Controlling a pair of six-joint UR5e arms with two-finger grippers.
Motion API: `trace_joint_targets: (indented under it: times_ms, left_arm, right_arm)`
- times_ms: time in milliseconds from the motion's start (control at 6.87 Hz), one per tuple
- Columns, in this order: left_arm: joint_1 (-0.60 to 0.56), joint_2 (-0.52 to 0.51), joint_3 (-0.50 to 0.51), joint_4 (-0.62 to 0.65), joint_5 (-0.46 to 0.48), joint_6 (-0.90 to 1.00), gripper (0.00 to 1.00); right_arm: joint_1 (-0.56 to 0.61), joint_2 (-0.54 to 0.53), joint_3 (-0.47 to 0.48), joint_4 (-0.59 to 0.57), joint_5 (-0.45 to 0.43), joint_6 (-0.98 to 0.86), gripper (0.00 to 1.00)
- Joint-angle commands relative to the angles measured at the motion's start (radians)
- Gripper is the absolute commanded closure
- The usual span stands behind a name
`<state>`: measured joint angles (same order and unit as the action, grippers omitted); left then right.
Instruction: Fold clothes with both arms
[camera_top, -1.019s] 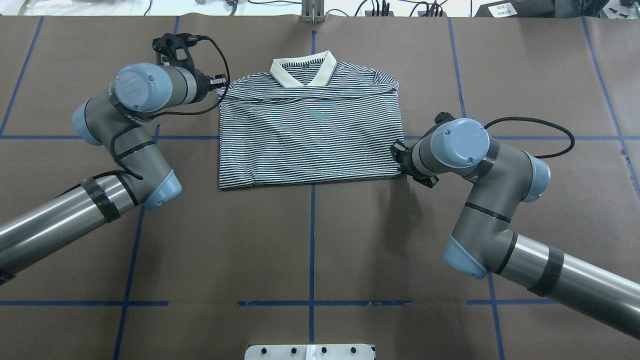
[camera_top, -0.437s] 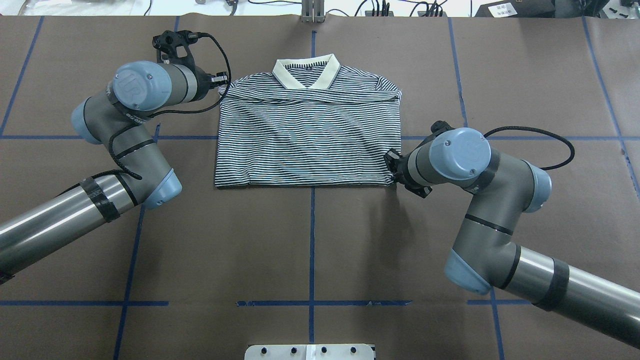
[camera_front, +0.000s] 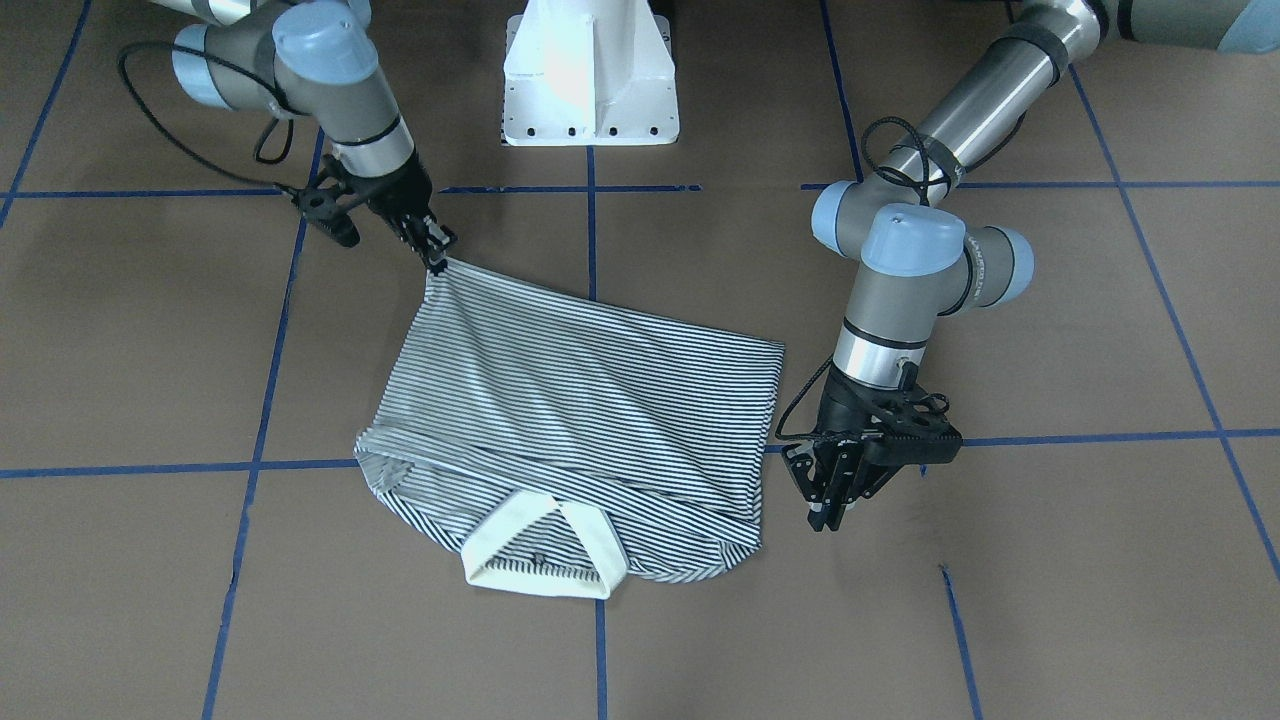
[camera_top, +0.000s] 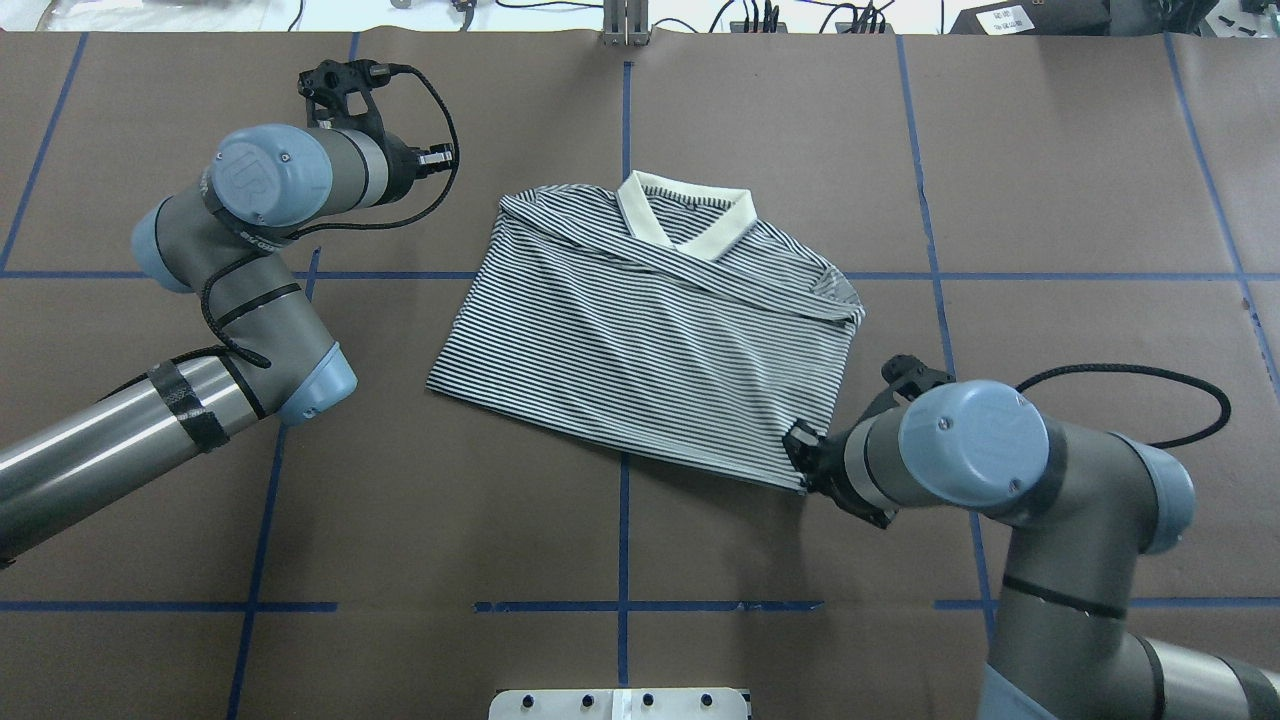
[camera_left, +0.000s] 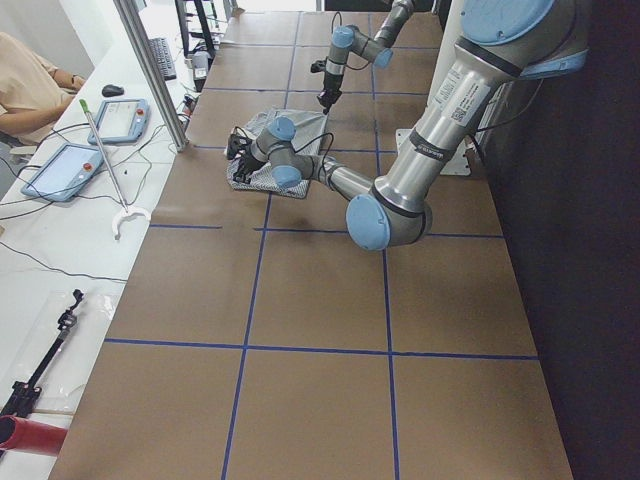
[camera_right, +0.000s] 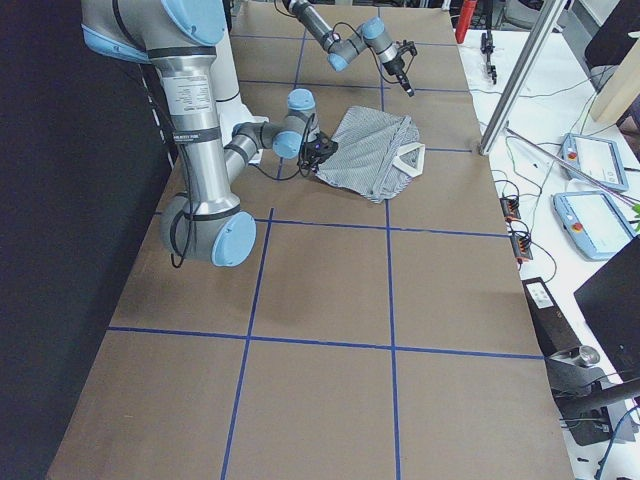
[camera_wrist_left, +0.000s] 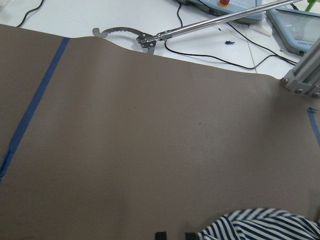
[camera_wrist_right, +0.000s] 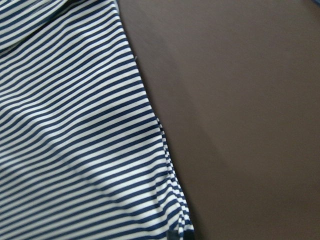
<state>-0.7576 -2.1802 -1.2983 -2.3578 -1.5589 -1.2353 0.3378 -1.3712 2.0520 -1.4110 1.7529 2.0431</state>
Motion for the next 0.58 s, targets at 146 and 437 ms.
trace_joint_targets:
  times_ms: [146, 437]
  left_arm:
    - [0.029, 0.037, -0.074, -0.001, -0.129, -0.059, 0.75]
    - [0.038, 0.068, -0.148, 0.006, -0.188, -0.085, 0.75]
  right_arm:
    - [-0.228, -0.128, 0.163, -0.075, 0.007, 0.031, 0.76]
    - [-0.230, -0.129, 0.172, -0.077, -0.006, 0.038, 0.00]
